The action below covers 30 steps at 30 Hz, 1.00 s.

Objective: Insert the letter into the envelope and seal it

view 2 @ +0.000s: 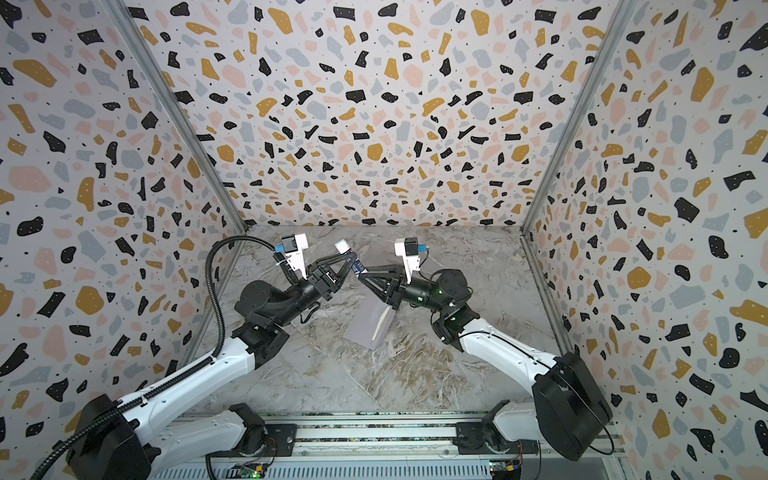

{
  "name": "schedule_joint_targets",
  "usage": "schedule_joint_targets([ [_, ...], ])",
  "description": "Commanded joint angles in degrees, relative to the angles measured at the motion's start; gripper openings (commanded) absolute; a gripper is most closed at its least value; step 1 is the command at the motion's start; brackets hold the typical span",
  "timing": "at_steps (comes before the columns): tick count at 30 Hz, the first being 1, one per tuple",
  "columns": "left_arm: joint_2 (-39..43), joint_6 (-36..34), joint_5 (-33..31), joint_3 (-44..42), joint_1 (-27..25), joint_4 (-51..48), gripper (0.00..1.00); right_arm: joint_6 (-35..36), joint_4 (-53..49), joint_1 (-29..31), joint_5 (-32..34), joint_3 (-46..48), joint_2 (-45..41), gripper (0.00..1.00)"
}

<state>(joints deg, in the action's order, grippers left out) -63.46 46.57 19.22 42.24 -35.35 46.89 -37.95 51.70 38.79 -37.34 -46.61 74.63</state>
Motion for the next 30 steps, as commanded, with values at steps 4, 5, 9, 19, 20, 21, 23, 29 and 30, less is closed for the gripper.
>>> schedule_joint_targets([
  [4,-0.2,-3.0,0.5,0.0,-0.2,-0.3,0.0,17.4,-15.5,4.8,17.4,-5.1,-5.3,0.11],
  [5,-0.4,-3.1,0.5,0.0,-0.2,-0.4,0.0,19.0,-16.6,5.5,19.3,-5.4,-5.5,0.11],
  [9,-0.6,-3.3,0.2,0.0,-0.2,-0.8,0.0,25.4,-20.4,9.0,28.7,-7.0,-6.1,0.1],
  [19,-1.1,-3.6,-0.4,-0.3,-0.2,-1.4,0.0,40.6,-24.3,19.0,52.2,-11.8,-3.7,0.08],
  [20,-1.2,-3.7,-0.4,-0.4,-0.2,-1.5,0.0,42.7,-24.3,20.3,55.1,-12.3,-3.1,0.08],
  [21,-1.2,-3.7,-0.4,-0.4,-0.2,-1.5,0.0,44.6,-24.1,21.4,57.4,-12.8,-2.5,0.08],
  [23,-1.5,-3.6,-0.5,-0.4,-0.2,-1.5,0.0,49.4,-23.3,23.9,62.5,-13.7,-0.9,0.08],
  [29,-1.9,-3.3,-0.6,-0.3,-0.2,-1.4,0.0,62.2,-18.4,29.4,73.4,-15.2,3.7,0.08],
  [30,-2.0,-3.3,-0.7,-0.3,-0.2,-1.4,0.0,63.9,-17.4,30.0,74.6,-15.2,4.4,0.08],
])
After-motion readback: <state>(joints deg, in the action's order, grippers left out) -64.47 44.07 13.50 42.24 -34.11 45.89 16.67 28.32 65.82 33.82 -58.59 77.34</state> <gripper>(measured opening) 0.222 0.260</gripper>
